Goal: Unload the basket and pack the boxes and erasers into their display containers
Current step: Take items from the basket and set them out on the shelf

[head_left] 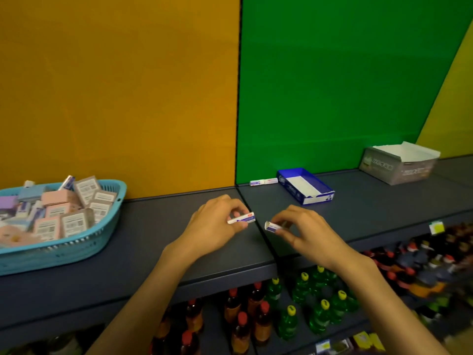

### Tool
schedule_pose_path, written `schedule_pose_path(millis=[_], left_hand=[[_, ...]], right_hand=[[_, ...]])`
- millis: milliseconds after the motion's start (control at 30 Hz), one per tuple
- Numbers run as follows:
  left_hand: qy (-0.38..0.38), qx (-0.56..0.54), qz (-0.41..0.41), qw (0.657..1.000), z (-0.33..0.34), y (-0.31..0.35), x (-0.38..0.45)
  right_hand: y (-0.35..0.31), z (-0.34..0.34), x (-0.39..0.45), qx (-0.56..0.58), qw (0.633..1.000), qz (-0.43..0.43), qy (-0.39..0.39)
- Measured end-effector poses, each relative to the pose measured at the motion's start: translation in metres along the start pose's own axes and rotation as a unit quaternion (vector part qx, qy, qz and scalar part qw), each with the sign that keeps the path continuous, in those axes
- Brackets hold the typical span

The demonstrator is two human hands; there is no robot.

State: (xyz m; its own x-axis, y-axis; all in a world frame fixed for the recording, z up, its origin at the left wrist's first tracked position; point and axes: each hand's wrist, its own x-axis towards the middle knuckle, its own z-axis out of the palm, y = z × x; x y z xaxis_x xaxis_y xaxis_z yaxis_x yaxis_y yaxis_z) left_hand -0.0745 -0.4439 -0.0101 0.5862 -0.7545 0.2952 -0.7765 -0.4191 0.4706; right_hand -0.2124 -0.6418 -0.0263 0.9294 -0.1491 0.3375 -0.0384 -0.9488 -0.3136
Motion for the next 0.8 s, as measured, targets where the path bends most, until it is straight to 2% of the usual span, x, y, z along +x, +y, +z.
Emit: schedule_pose_path(millis=[367,533,800], left_hand=[[-0.012,0.106,-0.031,0.994,0.044,-0.006,0.082],[0.007,0.123,-0.041,0.991,0.059,-0.014,0.130],[0.009,0.139,-0.045,0.989,0.083,-0.035,0.187]], right_hand=[[0.081,0.005,0.055,-0.025,0.999,-0.012,-0.029],[0.111,0.005,0.104,-0.071,0.995,-0.023,-0.061],[0.154,0.017,0.168,-0.153,0.986,-0.036,-0.053]])
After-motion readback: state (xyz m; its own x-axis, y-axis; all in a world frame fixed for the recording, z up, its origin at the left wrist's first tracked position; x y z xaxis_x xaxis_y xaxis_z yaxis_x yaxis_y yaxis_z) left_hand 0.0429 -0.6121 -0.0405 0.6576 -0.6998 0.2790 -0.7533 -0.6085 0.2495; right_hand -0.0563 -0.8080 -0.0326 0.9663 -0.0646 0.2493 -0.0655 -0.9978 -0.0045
